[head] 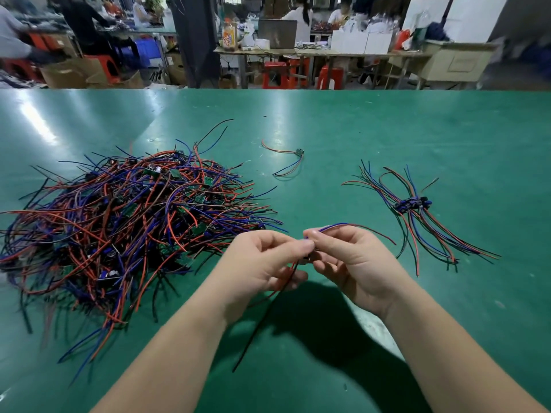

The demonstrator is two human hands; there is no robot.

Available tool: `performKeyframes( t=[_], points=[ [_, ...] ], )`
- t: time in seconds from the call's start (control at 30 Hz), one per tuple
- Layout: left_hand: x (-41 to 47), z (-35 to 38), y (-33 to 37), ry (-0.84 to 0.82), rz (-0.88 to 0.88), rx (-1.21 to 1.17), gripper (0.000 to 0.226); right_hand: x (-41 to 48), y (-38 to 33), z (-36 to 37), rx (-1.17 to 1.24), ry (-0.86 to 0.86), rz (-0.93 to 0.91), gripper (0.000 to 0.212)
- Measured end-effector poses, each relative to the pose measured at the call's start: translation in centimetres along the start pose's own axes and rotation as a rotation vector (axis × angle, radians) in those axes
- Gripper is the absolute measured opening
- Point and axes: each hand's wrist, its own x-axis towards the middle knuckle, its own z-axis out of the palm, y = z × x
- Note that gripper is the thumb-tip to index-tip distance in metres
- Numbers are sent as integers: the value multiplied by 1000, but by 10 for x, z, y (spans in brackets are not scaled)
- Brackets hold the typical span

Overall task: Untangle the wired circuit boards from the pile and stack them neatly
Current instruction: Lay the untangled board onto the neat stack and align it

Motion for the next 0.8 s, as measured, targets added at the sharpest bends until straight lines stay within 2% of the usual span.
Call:
performKeyframes(
  t=[0.1,0.2,0.3,0.5,0.67,0.8],
  points=[
    [1,5,-7,42,18,0,33,2,3,-3,-110,33,-26,14],
    [2,7,-9,62,-30,-69,34,4,4,-4,-107,42,-40,19],
    [2,9,-9,48,-48,-120,25,4,4,-4,-106,20,-41,23],
    [0,7,-8,-17,-77,-82,20,7,5,-7,6,24,-44,8],
    [1,8,-11,-58,-125,-31,5,13,1,-14,49,136,-19,7],
    [1,12,-14,-83,-140,-9,5,22,-10,-27,83,253,4,8]
  ],
)
